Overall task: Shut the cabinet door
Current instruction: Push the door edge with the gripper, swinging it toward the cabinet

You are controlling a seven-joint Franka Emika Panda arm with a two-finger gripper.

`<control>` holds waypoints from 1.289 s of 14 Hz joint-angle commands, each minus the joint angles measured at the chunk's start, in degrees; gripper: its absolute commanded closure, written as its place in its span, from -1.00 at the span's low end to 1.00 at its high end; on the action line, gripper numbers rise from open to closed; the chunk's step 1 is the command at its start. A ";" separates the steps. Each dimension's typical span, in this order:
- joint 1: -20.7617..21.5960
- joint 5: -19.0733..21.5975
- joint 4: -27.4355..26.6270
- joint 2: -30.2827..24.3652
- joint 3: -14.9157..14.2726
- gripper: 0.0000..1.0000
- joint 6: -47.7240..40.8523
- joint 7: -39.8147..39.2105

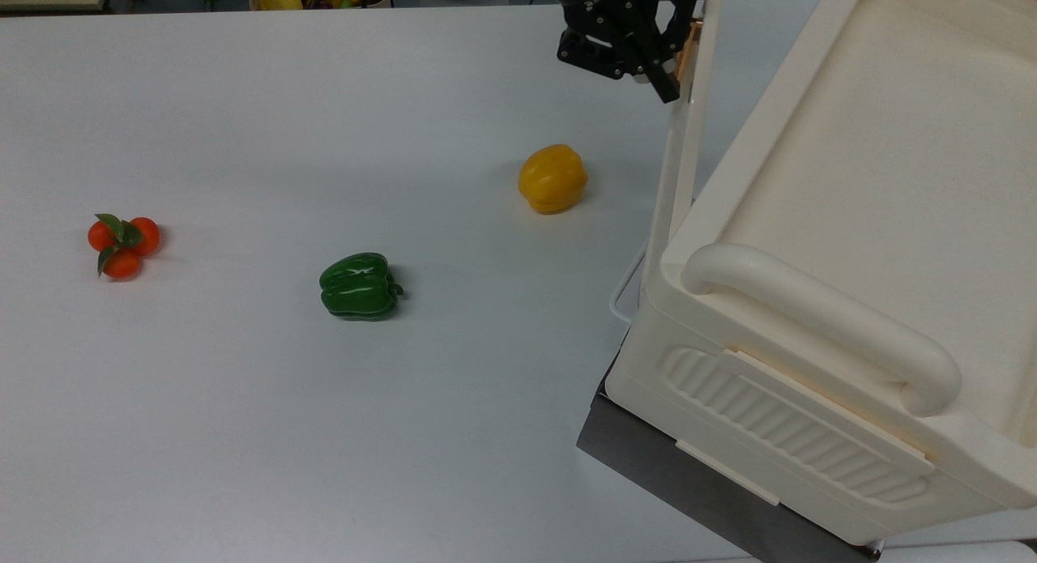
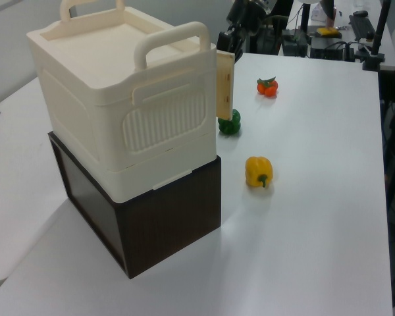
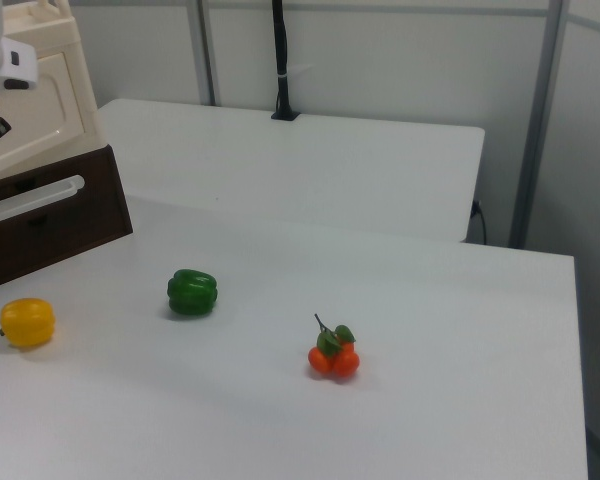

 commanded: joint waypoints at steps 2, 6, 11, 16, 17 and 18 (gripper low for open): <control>-0.16 0.07 -0.24 -0.09 2.94 1.00 1.04 1.30; 0.01 0.07 -0.42 0.34 4.88 1.00 4.73 1.30; 3.25 -0.63 -0.51 2.45 5.32 1.00 10.17 1.30; 4.23 -1.42 -0.59 3.42 5.32 1.00 11.68 1.30; 4.50 -1.59 -0.60 3.51 5.32 1.00 11.94 1.30; 4.58 -1.60 -0.60 3.51 5.32 1.00 12.64 1.30</control>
